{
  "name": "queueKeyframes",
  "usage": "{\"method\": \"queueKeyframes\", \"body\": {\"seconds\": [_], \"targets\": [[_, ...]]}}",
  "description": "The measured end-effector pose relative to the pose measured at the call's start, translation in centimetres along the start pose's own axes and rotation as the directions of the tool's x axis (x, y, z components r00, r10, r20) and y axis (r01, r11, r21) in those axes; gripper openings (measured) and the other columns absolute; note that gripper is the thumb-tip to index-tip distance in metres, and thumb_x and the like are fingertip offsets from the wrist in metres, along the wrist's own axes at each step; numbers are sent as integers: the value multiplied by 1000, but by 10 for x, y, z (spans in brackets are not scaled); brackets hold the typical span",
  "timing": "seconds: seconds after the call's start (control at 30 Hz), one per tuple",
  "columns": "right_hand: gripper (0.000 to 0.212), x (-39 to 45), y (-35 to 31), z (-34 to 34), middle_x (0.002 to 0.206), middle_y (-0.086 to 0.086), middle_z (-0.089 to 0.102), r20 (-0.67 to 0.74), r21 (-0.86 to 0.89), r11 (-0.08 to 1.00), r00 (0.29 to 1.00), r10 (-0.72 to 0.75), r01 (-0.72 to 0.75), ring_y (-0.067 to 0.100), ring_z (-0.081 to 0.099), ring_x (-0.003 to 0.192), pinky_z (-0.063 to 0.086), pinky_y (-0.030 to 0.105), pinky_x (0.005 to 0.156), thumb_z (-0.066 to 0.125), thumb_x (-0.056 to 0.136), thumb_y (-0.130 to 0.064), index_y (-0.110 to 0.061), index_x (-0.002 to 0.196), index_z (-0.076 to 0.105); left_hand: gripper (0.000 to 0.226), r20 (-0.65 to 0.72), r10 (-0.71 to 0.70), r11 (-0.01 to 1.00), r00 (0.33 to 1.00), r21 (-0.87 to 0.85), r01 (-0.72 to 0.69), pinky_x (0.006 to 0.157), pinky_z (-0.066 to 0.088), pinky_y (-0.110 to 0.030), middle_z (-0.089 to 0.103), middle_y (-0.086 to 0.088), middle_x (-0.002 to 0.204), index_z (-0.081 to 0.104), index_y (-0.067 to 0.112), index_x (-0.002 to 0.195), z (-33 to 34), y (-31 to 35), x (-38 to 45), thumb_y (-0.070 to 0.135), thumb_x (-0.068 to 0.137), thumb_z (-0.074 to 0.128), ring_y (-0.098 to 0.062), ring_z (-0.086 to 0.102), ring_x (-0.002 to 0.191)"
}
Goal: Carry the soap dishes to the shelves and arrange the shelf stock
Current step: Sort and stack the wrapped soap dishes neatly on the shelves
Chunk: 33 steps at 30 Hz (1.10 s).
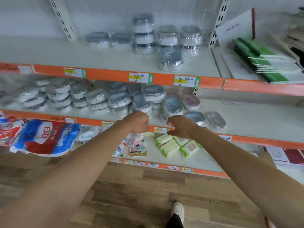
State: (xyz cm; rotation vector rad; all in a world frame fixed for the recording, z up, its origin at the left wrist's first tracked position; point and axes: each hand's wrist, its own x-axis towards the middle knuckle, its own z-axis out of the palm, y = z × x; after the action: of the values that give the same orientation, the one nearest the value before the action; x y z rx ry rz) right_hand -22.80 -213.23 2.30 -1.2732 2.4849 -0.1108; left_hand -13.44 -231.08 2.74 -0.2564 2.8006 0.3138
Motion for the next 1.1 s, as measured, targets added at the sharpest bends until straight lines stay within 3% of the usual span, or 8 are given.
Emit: {"method": "queueKeyframes", "body": {"seconds": [0.13,0.2,0.27,0.37,0.57,0.73,0.9,1.1], "targets": [[40,-2,-31,-28,123,7,58,-53,-63,997,997,-49,46,26,53,114,47,36,91,61,90,-34,-12,123,54,29,-112,-28,998,993,-62,21,90,50,-39,66,-10,111,68,10,107,-32,-15,-24,32,88,62,-28,61,106],[42,-4,-42,-39,125,9,57,-76,-102,993,995,-59,51,27,52,117,46,36,92,60,90,-34,-12,125,53,20,-154,-21,997,988,-70,11,87,51,-42,68,-12,104,71,15,96,-45,-18,-34,31,87,63,-28,62,100],[41,-7,-52,-51,125,10,56,-98,-130,989,992,-81,68,27,51,118,44,34,92,60,90,-33,-10,124,53,20,-192,-16,997,981,-78,1,81,53,-43,68,-17,92,69,7,82,-57,-20,-44,25,86,63,-31,64,90],[40,-12,-62,-72,127,7,55,-137,-161,984,986,-94,71,24,50,119,42,31,91,58,92,-33,-12,125,53,24,-253,-14,996,967,-86,-9,76,51,-42,68,-21,89,69,-3,82,-74,-21,-54,19,85,60,-33,63,87],[45,-6,-65,-113,124,11,55,-221,-169,984,971,-97,60,27,50,117,43,36,96,62,89,-32,-10,127,52,23,-347,-20,999,938,-52,2,71,48,-35,64,-15,83,68,1,83,-112,-24,-54,24,85,62,-27,58,81],[46,10,-49,-144,127,10,54,-267,-156,987,961,-67,26,26,48,120,41,35,99,61,90,-33,-10,129,51,31,-386,-5,1000,923,-8,2,87,45,-32,61,-11,112,66,8,110,-142,-24,-31,31,89,61,-27,55,107],[47,41,-16,-177,129,9,52,-319,-138,990,948,-20,-25,26,48,121,41,34,96,58,92,-35,-9,131,50,36,-381,13,1000,925,20,-6,91,46,-35,59,-10,118,63,6,115,-172,-18,10,33,92,58,-26,55,110],[49,77,24,-207,131,10,51,-364,-89,994,931,33,-70,26,46,121,40,36,98,58,92,-34,-9,133,48,34,-404,-5,999,915,47,27,74,47,-36,60,-22,92,61,-1,82,-218,-9,59,31,91,57,-34,60,91]]}}
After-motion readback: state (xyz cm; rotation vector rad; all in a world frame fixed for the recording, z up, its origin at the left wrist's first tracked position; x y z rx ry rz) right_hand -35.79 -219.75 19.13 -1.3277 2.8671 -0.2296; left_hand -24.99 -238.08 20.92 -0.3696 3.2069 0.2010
